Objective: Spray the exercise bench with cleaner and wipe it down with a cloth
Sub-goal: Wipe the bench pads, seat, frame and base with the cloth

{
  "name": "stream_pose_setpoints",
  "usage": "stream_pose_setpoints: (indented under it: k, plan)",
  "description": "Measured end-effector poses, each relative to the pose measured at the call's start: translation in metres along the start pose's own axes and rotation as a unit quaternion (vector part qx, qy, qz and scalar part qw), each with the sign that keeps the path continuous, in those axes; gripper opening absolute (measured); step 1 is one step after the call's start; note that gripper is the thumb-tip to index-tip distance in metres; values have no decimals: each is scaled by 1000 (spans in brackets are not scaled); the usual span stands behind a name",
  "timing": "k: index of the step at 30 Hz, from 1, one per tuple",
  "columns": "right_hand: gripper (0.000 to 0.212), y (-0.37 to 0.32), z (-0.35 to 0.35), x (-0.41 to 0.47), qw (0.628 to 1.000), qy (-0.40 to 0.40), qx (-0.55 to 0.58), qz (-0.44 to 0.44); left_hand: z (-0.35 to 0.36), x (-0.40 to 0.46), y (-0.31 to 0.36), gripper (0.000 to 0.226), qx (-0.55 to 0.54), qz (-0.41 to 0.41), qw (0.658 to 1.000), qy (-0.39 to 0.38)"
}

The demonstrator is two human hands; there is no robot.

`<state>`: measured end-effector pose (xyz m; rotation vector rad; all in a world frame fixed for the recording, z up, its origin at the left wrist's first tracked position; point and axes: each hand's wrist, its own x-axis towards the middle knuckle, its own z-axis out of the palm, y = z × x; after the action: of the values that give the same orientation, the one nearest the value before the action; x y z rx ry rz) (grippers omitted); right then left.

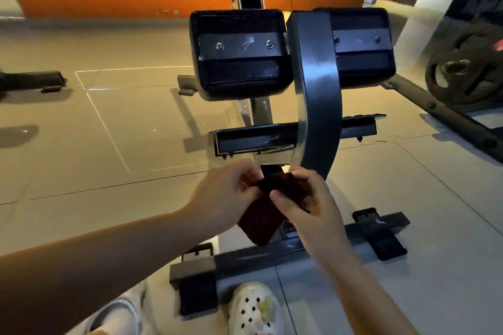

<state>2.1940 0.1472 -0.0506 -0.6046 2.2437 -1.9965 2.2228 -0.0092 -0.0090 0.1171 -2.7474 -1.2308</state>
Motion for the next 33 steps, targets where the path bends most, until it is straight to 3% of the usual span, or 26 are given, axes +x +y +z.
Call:
stream_pose_setpoints:
  k: [5,10,14,16,19,21,26,28,33]
  plan:
    - [20,4,-21,0,995,15,-102,7,15,-5,4,25,-73,-34,993,86]
    - [13,16,-15,20,971,14,-238,21,56,2,-13,16,-225,-139,933,246]
    - [28,19,-11,55,945,30,-323,-39,71,38,-24,13,-121,-42,906,404]
    - [30,24,-14,76,915,53,-395,-69,76,70,-33,22,-68,35,896,437]
    - [28,42,-26,106,840,126,-503,-160,90,122,-53,39,0,145,898,415]
    - [29,54,-34,120,793,178,-535,-229,101,144,-72,37,74,226,886,399]
    - [27,78,-40,137,727,244,-530,-362,111,155,-117,24,267,413,803,337]
    - [29,82,-43,145,710,241,-532,-393,102,157,-127,30,328,428,790,293]
    - [46,104,-50,166,725,212,-508,-414,100,152,-129,51,432,376,801,172]
